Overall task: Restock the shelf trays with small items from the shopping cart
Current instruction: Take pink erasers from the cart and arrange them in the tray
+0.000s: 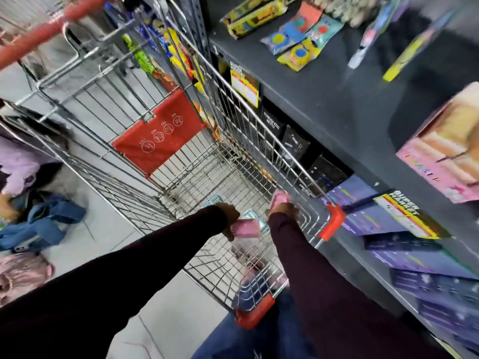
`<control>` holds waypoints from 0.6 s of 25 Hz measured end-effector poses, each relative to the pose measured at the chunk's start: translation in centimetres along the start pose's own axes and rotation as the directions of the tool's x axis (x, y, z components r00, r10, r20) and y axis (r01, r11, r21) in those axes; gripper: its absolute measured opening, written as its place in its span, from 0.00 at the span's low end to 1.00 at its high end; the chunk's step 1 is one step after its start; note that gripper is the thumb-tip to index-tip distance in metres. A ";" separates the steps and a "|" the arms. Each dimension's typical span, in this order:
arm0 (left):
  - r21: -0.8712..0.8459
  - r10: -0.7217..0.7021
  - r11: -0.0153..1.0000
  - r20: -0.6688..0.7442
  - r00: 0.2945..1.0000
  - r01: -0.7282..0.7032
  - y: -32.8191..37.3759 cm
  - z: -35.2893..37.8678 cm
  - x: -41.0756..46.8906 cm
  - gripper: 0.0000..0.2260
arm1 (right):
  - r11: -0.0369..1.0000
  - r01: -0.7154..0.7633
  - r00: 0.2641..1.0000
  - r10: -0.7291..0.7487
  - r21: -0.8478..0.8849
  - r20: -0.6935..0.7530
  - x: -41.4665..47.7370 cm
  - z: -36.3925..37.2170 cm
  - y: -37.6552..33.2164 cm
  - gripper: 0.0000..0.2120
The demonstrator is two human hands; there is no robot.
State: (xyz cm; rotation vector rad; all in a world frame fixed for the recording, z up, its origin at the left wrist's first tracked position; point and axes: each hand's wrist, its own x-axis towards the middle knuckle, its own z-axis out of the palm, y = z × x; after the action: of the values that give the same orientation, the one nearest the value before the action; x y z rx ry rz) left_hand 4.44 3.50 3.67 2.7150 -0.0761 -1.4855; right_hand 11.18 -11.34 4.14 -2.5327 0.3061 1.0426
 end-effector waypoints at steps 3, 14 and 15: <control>-0.096 -0.093 0.992 -0.186 0.978 0.076 0.4 -2.7 -4.0 0.27 | 0.992 0.119 0.991 -0.121 -0.041 -0.050 -4.4 -3.9 -0.7 0.38; -0.504 -0.413 0.863 -0.749 0.517 -0.041 5.6 -12.5 -15.9 0.27 | 0.888 0.438 0.774 -0.453 -0.141 -0.442 -16.3 -19.2 0.6 0.22; -0.514 -0.423 0.854 -0.775 0.469 -0.078 6.2 -13.2 -16.4 0.26 | 0.888 0.442 0.755 -0.444 -0.126 -0.482 -16.8 -20.5 0.9 0.22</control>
State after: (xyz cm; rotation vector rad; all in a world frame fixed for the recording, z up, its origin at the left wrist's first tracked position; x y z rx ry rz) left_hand 6.59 -1.40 24.89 2.6798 0.5676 0.1122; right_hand 11.99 -19.97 29.20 -2.6499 -0.1707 0.1926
